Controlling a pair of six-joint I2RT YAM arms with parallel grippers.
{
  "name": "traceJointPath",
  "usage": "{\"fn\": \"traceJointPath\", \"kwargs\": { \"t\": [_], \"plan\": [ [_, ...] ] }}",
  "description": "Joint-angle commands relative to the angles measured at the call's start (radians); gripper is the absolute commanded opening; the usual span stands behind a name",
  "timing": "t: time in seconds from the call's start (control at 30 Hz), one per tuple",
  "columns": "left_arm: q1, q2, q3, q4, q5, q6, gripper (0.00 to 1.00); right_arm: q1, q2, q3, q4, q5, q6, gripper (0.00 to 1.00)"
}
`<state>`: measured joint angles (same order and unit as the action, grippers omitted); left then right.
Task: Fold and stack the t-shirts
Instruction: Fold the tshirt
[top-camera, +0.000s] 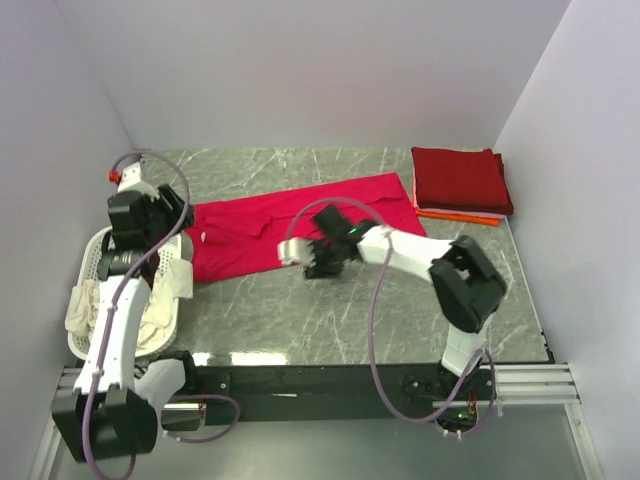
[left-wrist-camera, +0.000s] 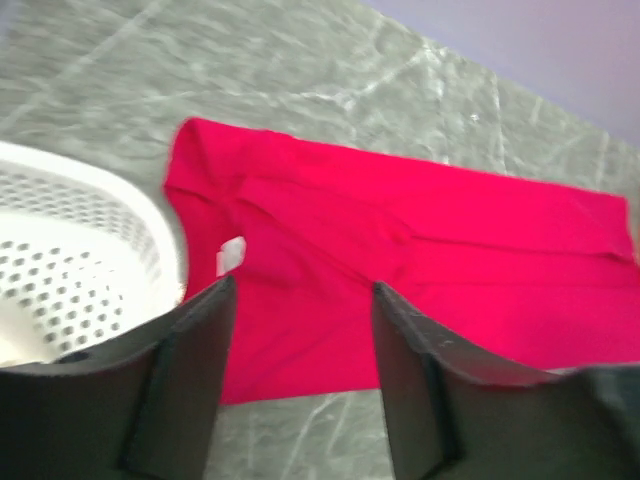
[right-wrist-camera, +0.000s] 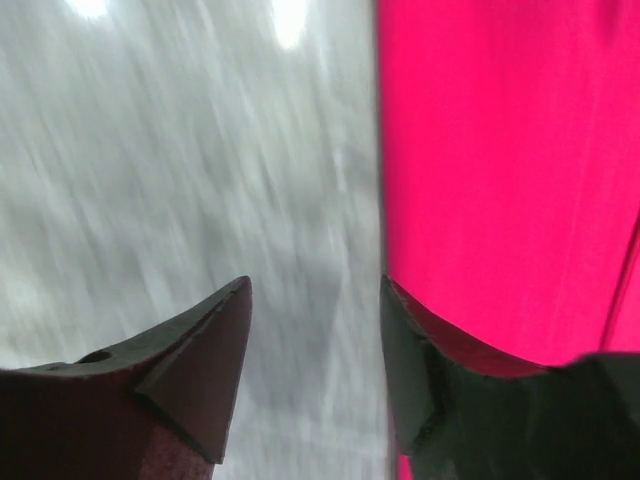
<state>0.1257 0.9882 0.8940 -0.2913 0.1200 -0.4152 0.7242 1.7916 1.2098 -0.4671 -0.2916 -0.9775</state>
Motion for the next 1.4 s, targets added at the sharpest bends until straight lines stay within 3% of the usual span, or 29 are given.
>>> {"fn": "traceJointPath", "kwargs": {
  "t": [0.0, 0.2, 0.47, 0.57, 0.7, 0.8, 0.9, 1.13, 1.27, 1.3, 1.37],
  "plan": [
    [-0.001, -0.155, -0.055, 0.023, -0.115, 0.036, 0.63, 0.131, 0.073, 0.118, 0.186, 0.227, 0.103, 0.64],
    [-0.001, -0.324, -0.184, 0.070, -0.236, 0.026, 0.80, 0.248, 0.302, 0.348, 0.142, 0.344, 0.137, 0.62],
    [0.000, -0.330, -0.184, 0.078, -0.194, 0.019, 0.80, 0.256, 0.377, 0.382, 0.145, 0.364, 0.160, 0.54],
    [0.000, -0.335, -0.187, 0.080, -0.181, 0.019, 0.80, 0.254, 0.391, 0.379, 0.137, 0.359, 0.163, 0.45],
    [-0.001, -0.335, -0.187, 0.081, -0.180, 0.019, 0.80, 0.256, 0.402, 0.379, 0.105, 0.341, 0.186, 0.18],
    [-0.001, -0.330, -0.187, 0.084, -0.169, 0.018, 0.80, 0.256, 0.388, 0.366, 0.085, 0.319, 0.212, 0.05],
    [-0.001, -0.330, -0.187, 0.084, -0.157, 0.019, 0.80, 0.258, 0.353, 0.326, 0.078, 0.295, 0.250, 0.00],
    [-0.001, -0.324, -0.188, 0.089, -0.138, 0.016, 0.80, 0.386, 0.278, 0.275, 0.016, 0.214, 0.413, 0.01],
    [0.000, -0.321, -0.190, 0.087, -0.131, 0.019, 0.79, 0.449, 0.272, 0.313, -0.004, 0.172, 0.500, 0.20],
    [-0.001, -0.322, -0.193, 0.087, -0.128, 0.019, 0.79, 0.449, 0.266, 0.316, -0.016, 0.164, 0.511, 0.30],
    [0.000, -0.324, -0.194, 0.089, -0.128, 0.021, 0.80, 0.442, 0.226, 0.292, -0.027, 0.184, 0.494, 0.37]
  ]
}}
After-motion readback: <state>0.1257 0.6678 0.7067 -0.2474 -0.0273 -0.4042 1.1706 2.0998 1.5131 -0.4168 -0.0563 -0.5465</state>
